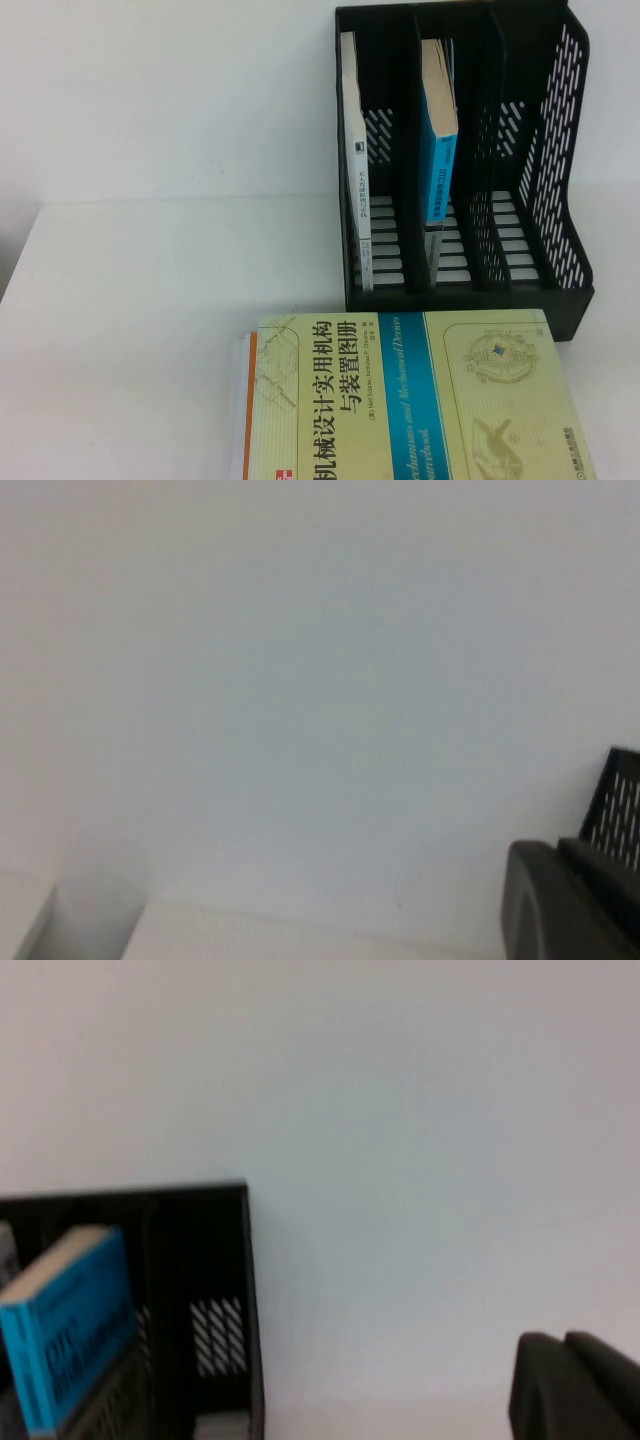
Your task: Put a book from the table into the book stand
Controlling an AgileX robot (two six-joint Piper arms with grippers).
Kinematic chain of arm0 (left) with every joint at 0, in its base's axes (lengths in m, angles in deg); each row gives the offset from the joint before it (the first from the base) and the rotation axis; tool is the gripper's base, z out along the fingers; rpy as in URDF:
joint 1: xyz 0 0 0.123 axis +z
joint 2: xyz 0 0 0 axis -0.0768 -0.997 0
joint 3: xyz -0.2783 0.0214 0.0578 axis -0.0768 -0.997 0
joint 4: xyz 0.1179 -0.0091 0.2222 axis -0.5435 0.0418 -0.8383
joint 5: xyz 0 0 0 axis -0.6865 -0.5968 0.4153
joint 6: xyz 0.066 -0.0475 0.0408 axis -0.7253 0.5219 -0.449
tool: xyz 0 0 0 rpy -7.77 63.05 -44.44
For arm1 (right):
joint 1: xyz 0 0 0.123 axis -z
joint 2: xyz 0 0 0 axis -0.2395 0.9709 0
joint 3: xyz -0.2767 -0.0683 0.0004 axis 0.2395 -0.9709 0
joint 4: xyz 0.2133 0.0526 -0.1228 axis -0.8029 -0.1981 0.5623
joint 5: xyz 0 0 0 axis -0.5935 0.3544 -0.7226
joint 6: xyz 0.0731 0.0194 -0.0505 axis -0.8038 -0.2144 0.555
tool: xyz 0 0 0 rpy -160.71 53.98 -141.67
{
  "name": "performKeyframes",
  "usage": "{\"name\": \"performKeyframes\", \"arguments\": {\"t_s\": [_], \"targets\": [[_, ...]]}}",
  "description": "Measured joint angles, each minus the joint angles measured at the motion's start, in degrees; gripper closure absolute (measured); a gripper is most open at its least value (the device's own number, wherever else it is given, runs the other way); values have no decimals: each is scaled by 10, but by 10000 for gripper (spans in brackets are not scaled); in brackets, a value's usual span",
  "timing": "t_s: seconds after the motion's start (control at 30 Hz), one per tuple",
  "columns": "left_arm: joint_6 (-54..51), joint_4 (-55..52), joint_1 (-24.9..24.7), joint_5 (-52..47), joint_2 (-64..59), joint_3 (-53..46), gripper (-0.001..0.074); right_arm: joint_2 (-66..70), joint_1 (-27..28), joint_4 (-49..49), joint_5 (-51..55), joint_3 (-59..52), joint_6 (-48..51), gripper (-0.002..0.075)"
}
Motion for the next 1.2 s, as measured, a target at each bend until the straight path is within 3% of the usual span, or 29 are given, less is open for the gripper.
{"name": "performKeyframes", "arguments": {"t_s": [0.2, 0.4, 0.6, 0.73, 0.87, 1.2], "targets": [[-1, -2, 0, -150, -110, 106, 738, 95, 0, -46, 187, 104, 7, 729], [0, 38, 0, -286, -237, 168, 738, 239, 0, -258, 328, 139, 140, 729], [-15, 96, 0, -315, -346, 172, 738, 363, 0, -455, 298, 117, 284, 729], [-66, 142, 0, -315, -390, 172, 738, 435, 0, -536, 276, 114, 381, 729], [-96, 187, 0, -315, -419, 172, 738, 502, 0, -562, 268, 114, 446, 729], [-155, 235, 0, -320, -444, 172, 738, 598, 0, -568, 257, 114, 480, 729]]}}
